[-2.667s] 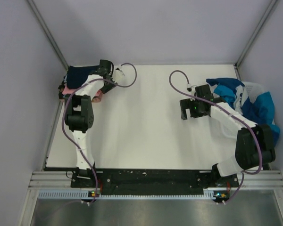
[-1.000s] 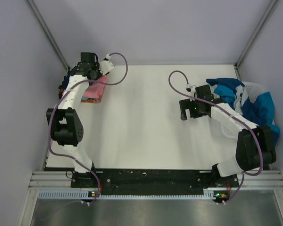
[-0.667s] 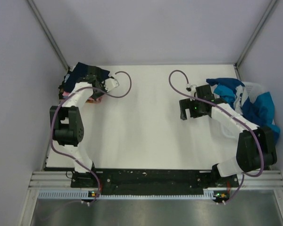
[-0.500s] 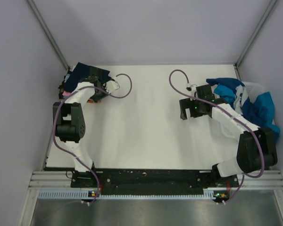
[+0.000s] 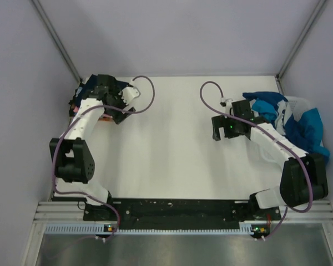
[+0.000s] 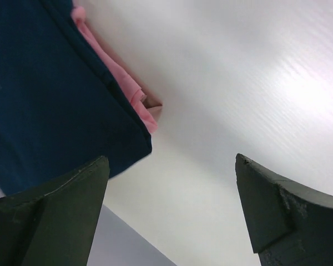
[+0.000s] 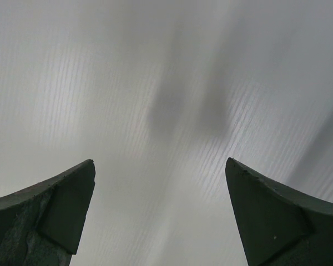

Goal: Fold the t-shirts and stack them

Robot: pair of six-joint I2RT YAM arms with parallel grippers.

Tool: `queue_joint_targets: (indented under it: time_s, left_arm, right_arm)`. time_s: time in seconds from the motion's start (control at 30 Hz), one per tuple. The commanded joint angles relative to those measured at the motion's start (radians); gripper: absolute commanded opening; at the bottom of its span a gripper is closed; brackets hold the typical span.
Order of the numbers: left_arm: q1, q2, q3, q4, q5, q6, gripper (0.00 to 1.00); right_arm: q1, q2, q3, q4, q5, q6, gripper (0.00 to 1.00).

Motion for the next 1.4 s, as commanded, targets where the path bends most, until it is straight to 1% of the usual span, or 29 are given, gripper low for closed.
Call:
queue_joint_targets:
  time_s: [0.0, 0.03, 0.13, 0.2, 0.33, 0.5, 0.6, 0.63, 0.7, 0.83, 1.03, 1.37]
  left_arm:
    - [-0.025, -0.215, -0.116, 0.029, 0.081, -0.138, 0.99]
    - [-0.027, -0.252, -0.156, 0.056, 0.094, -0.172, 0.99]
    - [-0.026, -0.369, -0.341, 0.159, 0.124, -0.275, 0.99]
    - [-0.026, -0.455, -0.476, 0.256, 0.137, -0.324, 0.99]
    - [-0.022, -0.608, -0.699, 0.443, 0.156, -0.461, 0.99]
    - [-0.021, -0.732, -0.932, 0.745, 0.084, -0.629, 0.99]
    - [-0.019, -0.774, -1.050, 0.938, 0.018, -0.706, 0.99]
    - [-0.019, -0.783, -1.088, 0.989, 0.013, -0.709, 0.99]
    - [-0.019, -0.794, -1.127, 1.049, 0.012, -0.713, 0.99]
    - [-0.019, -0.773, -1.159, 1.090, 0.030, -0.699, 0.99]
    - [-0.019, -0.720, -1.158, 1.094, 0.036, -0.679, 0.99]
    - [-0.018, -0.731, -1.168, 1.095, 0.039, -0.667, 0.99]
  right_arm:
    - [0.007, -0.079, -0.022, 0.045, 0.020, 0.011, 0.99]
    - [0.009, -0.091, -0.031, 0.056, 0.023, 0.015, 0.99]
    - [0.007, -0.140, -0.063, 0.094, 0.015, 0.032, 0.99]
    - [0.005, -0.178, -0.094, 0.130, 0.009, 0.044, 0.99]
    - [0.005, -0.279, -0.177, 0.219, 0.017, 0.075, 0.99]
    - [0.001, -0.376, -0.319, 0.347, 0.015, 0.100, 0.99]
    - [-0.010, -0.422, -0.398, 0.421, 0.018, 0.121, 0.99]
    - [-0.011, -0.436, -0.424, 0.447, 0.020, 0.127, 0.99]
    - [-0.013, -0.457, -0.470, 0.487, 0.020, 0.133, 0.99]
    - [-0.011, -0.485, -0.540, 0.585, 0.020, 0.127, 0.99]
    - [-0.013, -0.525, -0.556, 0.576, 0.044, 0.103, 0.99]
    - [-0.014, -0.554, -0.571, 0.582, 0.041, 0.101, 0.99]
